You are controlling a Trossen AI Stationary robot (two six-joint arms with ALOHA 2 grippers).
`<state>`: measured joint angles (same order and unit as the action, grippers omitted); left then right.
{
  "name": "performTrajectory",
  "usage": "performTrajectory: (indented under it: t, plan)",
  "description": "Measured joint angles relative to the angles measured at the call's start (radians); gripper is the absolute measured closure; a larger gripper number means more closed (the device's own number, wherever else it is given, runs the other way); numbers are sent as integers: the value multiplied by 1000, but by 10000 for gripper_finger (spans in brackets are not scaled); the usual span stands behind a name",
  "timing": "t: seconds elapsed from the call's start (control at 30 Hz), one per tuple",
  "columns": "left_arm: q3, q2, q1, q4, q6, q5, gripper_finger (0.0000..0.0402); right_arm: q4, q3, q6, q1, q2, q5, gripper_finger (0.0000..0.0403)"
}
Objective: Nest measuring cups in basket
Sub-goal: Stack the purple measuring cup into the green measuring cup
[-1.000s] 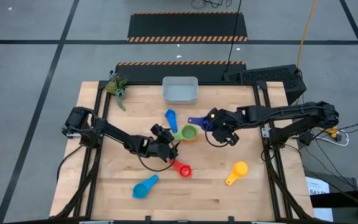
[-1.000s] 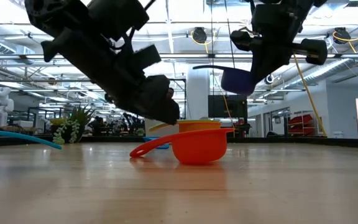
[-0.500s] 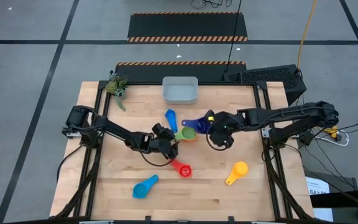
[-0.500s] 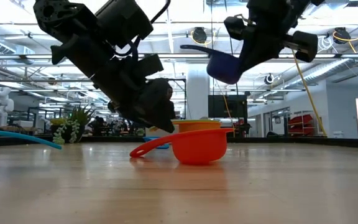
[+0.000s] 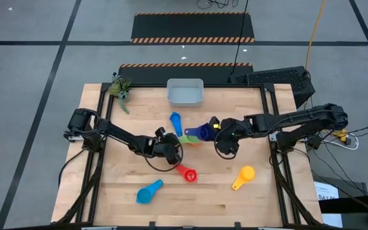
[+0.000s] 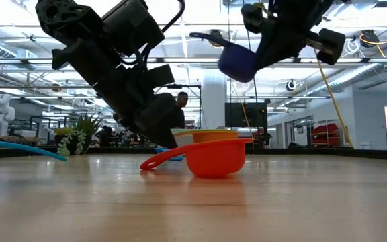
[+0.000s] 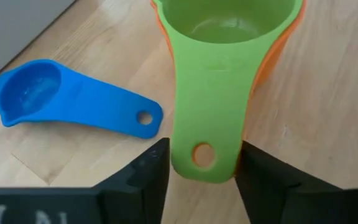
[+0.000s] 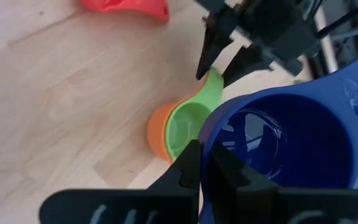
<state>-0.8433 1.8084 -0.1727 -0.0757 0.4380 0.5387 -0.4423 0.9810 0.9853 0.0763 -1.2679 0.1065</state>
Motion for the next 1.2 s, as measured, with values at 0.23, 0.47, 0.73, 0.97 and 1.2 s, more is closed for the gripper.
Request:
performTrajectory:
  t: [0.23,0.47,0.73,0.97,1.2]
  plan:
    - [0,0,4,7,-37,0,272,43,0,4,18,-20,76,403]
    - [0,0,4,23,-16,13,234,42,0,3,20,-27,74,403]
    - [0,-3,4,30,-6,38,179,42,0,27,13,-28,-25,403]
    - [0,-8,3,44,18,-8,141,67,0,82,-3,-75,-61,403]
    - [0,-58,-17,113,66,-30,134,81,1,179,-74,-145,-161,403]
